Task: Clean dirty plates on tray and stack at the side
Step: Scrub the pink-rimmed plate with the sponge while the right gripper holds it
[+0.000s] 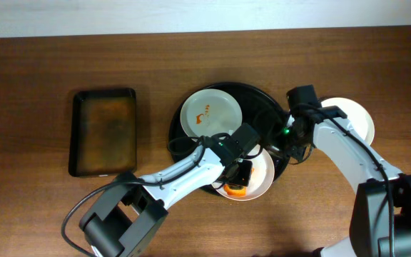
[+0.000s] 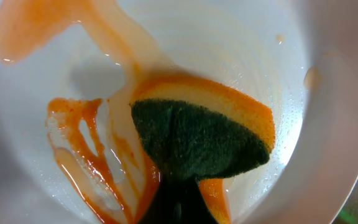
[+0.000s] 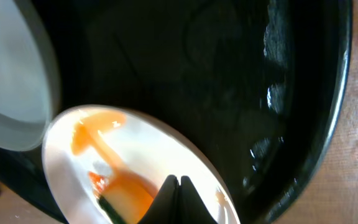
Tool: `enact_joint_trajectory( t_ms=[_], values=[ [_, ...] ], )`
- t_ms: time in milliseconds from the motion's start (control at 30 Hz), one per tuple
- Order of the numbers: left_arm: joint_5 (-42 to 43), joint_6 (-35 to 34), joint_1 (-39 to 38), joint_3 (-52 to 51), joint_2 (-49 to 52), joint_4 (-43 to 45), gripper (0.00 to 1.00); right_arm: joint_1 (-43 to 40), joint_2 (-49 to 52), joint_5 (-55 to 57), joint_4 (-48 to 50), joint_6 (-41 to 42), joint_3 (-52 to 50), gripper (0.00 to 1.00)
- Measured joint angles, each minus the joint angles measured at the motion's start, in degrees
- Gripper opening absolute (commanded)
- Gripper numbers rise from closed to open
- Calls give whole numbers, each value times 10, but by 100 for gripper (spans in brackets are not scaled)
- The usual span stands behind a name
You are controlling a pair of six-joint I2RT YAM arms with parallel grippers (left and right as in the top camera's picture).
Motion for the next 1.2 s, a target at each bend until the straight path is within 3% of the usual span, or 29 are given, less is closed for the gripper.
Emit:
enact_joint_trajectory(
  t_ms=[267, 800, 1200],
  values=[
    [-1, 0, 0, 0, 0, -1, 0, 17, 0, 7, 30, 40, -74, 4],
    [-40, -5, 10, 2, -1, -35, 0, 25, -2, 56, -9, 93, -74, 4],
    [-81, -7, 52, -15, 2, 99, 0, 25, -5, 83, -16, 90, -73, 4]
  ],
)
